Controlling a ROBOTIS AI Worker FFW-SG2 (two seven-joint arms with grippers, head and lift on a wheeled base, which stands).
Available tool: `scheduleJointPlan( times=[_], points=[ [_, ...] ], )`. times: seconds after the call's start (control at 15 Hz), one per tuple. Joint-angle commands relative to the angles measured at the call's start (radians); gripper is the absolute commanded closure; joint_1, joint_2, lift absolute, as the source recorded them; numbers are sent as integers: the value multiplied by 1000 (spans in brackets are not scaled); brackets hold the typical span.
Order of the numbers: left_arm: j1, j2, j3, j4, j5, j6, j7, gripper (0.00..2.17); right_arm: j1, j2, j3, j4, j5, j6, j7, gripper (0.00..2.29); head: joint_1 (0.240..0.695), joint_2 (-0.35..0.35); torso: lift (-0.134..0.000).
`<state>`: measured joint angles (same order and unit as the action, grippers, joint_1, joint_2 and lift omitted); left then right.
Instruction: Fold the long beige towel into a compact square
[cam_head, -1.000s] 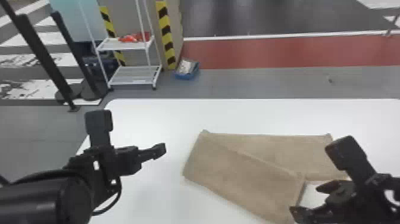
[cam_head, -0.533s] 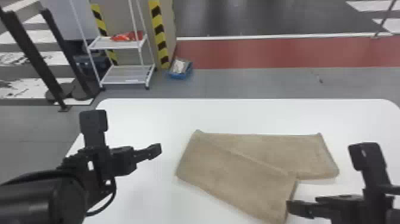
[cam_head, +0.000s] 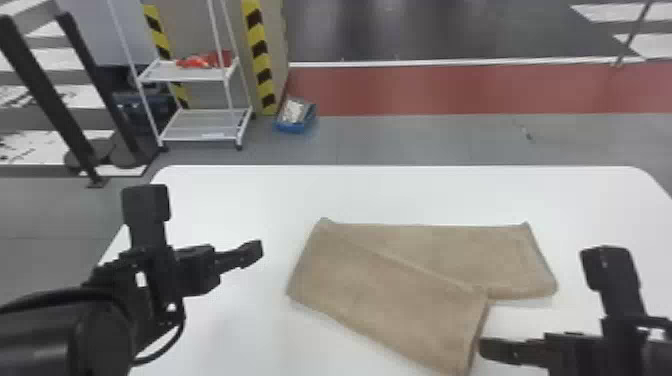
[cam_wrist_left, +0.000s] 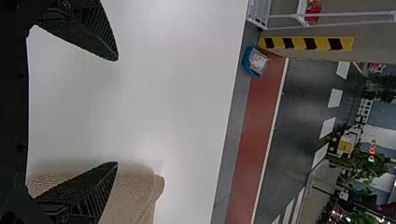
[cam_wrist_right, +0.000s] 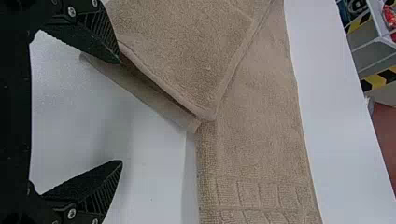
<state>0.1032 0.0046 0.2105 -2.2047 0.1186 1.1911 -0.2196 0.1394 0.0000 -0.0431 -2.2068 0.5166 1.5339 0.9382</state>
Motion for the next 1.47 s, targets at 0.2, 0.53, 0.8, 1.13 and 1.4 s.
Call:
scheduleJointPlan(
  times=[0.2,0.53,0.8,1.13,1.4],
  points=[
    [0,-7,1,-1,0,2,-1,87,-52,1,11,12,-9,38,-6,167,695,77,-124],
    [4,-7,4,-4,-2,2,-1,87,-80,1,40,49,-1,38,-15,221,695,87,-124],
    [4,-7,7,-1,-4,2,-1,87,-80,1,48,50,2,38,-13,221,695,97,-124],
    [3,-7,7,0,-4,2,-3,87,-81,1,74,50,13,38,-10,228,695,105,-124],
    [0,-7,7,2,-4,-1,-3,87,-83,1,95,49,19,38,2,319,695,116,-124]
  ],
)
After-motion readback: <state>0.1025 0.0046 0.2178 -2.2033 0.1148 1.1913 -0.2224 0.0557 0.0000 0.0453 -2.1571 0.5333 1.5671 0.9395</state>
